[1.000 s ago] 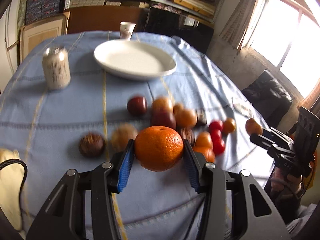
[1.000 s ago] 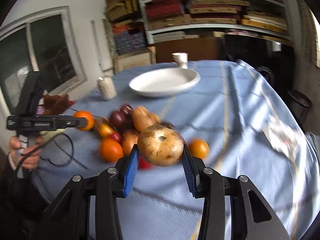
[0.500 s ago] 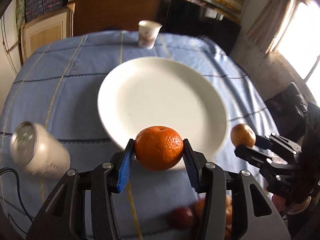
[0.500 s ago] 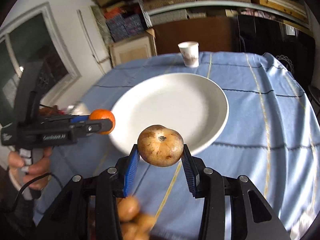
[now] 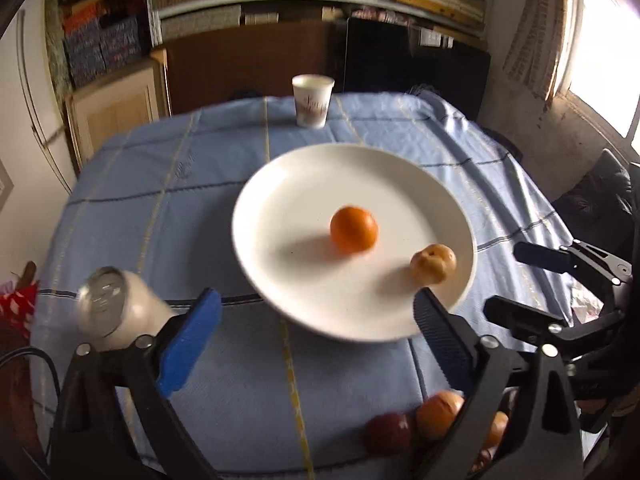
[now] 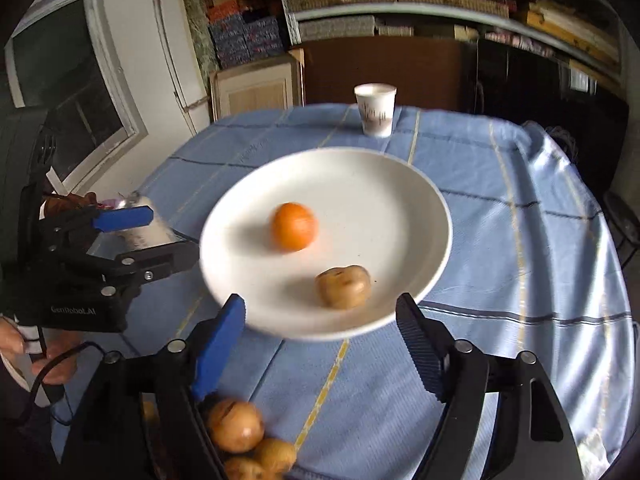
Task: Organize fruits
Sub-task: 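Carry the orange and onion to the white plate and release both, then return both tools to the fruit cluster and approach the brown round fruit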
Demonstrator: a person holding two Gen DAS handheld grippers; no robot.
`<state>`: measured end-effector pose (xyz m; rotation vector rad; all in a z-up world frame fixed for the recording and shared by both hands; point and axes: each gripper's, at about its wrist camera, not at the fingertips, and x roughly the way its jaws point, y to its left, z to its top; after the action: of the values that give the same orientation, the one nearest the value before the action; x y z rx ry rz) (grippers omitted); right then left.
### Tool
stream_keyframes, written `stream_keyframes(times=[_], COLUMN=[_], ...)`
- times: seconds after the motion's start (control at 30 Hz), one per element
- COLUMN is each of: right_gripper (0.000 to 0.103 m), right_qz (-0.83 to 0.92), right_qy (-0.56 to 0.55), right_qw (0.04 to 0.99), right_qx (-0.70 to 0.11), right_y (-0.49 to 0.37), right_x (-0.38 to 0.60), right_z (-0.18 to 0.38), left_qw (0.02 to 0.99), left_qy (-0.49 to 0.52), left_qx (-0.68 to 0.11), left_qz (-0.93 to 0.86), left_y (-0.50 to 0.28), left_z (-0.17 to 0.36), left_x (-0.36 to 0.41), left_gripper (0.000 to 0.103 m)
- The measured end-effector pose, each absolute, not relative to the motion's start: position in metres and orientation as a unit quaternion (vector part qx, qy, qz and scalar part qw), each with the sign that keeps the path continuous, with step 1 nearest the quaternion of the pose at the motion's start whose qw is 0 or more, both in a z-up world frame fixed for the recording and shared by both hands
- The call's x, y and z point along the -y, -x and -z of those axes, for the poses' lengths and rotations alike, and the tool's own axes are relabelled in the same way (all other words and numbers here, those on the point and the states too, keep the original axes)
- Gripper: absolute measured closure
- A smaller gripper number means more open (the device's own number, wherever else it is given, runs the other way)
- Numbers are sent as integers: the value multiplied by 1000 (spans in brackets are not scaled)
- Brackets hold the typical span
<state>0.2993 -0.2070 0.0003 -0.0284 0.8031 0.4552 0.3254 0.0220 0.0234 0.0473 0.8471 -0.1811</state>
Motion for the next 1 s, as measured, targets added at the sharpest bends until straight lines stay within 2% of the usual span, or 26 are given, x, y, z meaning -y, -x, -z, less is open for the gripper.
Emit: stream_keyframes(times=[0.1, 0.17, 0.33, 0.5, 0.6, 0.7, 0.87, 0.93, 1.0], right_gripper=[4, 4, 4, 4, 4, 4, 4, 5, 11], right_qz=[-213, -211, -239, -197, -198, -166, -177, -175, -179], right_qy=[14, 6, -24, -13, -8, -6, -78, -89, -74], right_qw=[914, 921, 910, 939, 938, 933, 919, 919, 925], right_qx=[-345, -326, -339, -283, -283, -320, -344, -343, -328], right_y=[-243, -206, -134, -80, -74, -82, -96, -97, -93], right_x=[221, 229, 242, 245, 241, 237, 253, 256, 251], right_z=[-13, -10, 21, 38, 51, 68, 74, 75, 73], left_qw=[920, 928, 940, 937, 935, 936, 940, 940, 939], left_qy=[-35, -36, -29, 17, 45, 55, 40, 30, 26], left_qx=[-379, -356, -328, -339, -342, -342, -328, -332, -335], left_qz=[96, 102, 88, 88, 81, 62, 81, 77, 71], left_y=[-283, -249, -188, -156, -145, -137, -123, -124, -124], left_z=[-37, -37, -13, 15, 24, 32, 32, 33, 33], left_x=[-24, -27, -40, -67, -80, -83, -74, -70, -68], left_gripper=[5, 5, 5, 5, 5, 5, 5, 5, 5])
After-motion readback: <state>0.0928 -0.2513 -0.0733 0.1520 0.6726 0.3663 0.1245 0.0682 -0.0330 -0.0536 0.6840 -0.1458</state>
